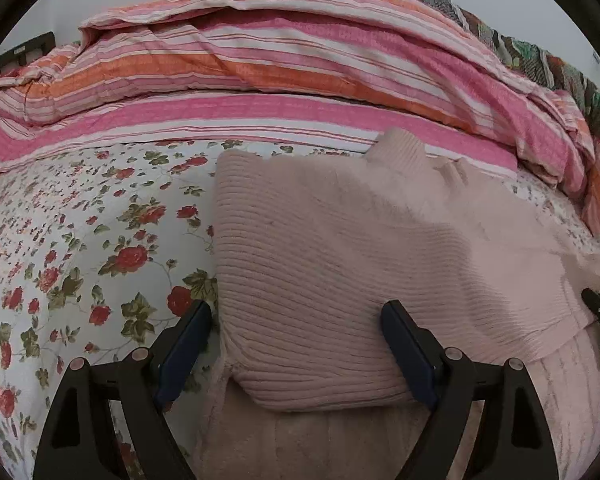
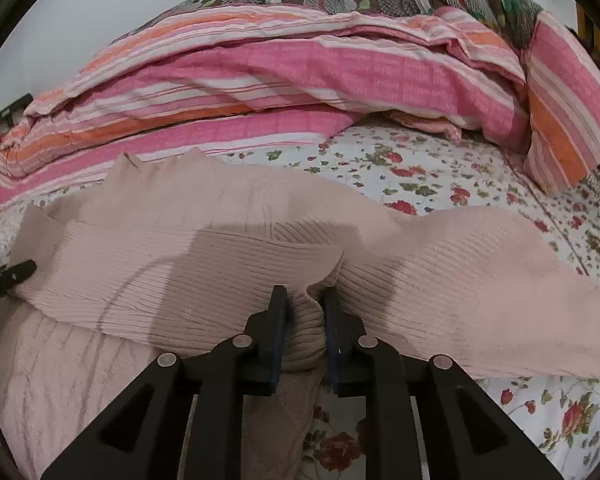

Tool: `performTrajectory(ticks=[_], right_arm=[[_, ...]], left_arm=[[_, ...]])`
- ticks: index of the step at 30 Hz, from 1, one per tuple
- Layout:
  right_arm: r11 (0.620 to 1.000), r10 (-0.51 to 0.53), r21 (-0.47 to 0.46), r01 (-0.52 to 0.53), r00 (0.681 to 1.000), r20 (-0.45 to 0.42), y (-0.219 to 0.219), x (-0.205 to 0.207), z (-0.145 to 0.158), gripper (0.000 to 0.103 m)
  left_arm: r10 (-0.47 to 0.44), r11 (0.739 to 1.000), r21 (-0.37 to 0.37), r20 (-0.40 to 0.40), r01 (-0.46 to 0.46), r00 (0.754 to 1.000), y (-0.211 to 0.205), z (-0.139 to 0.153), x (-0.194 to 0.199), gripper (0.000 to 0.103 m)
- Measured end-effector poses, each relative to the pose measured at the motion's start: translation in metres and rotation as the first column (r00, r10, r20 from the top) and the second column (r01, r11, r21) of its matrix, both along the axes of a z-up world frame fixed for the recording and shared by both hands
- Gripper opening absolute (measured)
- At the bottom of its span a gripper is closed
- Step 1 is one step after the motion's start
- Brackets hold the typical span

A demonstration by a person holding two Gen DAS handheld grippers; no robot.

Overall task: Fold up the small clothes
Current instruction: 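Move the right tool toward the other sleeve of the sweater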

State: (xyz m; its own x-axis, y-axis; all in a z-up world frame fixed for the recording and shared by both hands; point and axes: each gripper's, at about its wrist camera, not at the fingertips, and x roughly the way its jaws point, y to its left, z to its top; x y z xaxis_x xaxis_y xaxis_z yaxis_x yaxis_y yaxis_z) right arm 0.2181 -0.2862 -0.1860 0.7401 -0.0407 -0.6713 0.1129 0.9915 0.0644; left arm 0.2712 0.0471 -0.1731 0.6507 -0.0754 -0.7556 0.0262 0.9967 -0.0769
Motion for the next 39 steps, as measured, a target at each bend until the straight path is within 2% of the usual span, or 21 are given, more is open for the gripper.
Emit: performTrajectory(ticks=[4, 20, 26, 30, 34, 35, 37, 39], right_arm=[[0.999, 0.004, 0.036, -0.004, 1.0, 0.002, -0.005, -0.001, 0.0, 0.02], [1.0, -0.001, 0.012, 0.0, 1.0, 0.005, -0.001, -0.002, 0.0, 0.025], [1.0, 0.001, 0.03, -0.001, 1.0, 0.008, -0.004, -0.004, 0.0, 0.028], [0.998, -0.003, 0.057, 0.002, 1.0, 0.018, -0.006, -0.005, 0.003, 0.045], [0.997, 0.005, 0.073, -0.006, 1.0, 0.008, -0.013, -0.011, 0.015, 0.051], [0.997, -0.005, 0.071, 0.004, 1.0, 0.016, -0.018, -0.015, 0.02, 0.054], [0.996, -0.051, 0.077, 0.046, 0.996, 0.069, -0.037, -0.035, 0.031, 0.069], [0.991, -0.125, 0.066, 0.118, 0.985, 0.119, -0.065, -0.057, 0.039, 0.075]], left_arm=[[0.005, 1.0, -0.003, 0.0, -0.005, 1.0, 0.001, 0.001, -0.001, 0.087], [0.019, 1.0, -0.006, -0.005, -0.019, 1.0, 0.001, 0.0, -0.003, 0.089], [0.022, 1.0, -0.011, -0.009, -0.022, 1.0, 0.001, 0.0, -0.002, 0.09], [0.024, 1.0, 0.002, -0.013, -0.024, 1.0, -0.001, -0.001, -0.001, 0.091], [0.025, 1.0, 0.006, -0.016, -0.025, 1.0, 0.0, -0.001, 0.0, 0.092], [0.025, 1.0, 0.005, -0.016, -0.025, 1.0, 0.0, -0.001, 0.0, 0.092], [0.023, 1.0, 0.003, -0.017, -0.023, 1.0, 0.001, -0.001, 0.0, 0.092], [0.023, 1.0, -0.001, -0.018, -0.023, 1.0, 0.002, -0.001, 0.0, 0.093]])
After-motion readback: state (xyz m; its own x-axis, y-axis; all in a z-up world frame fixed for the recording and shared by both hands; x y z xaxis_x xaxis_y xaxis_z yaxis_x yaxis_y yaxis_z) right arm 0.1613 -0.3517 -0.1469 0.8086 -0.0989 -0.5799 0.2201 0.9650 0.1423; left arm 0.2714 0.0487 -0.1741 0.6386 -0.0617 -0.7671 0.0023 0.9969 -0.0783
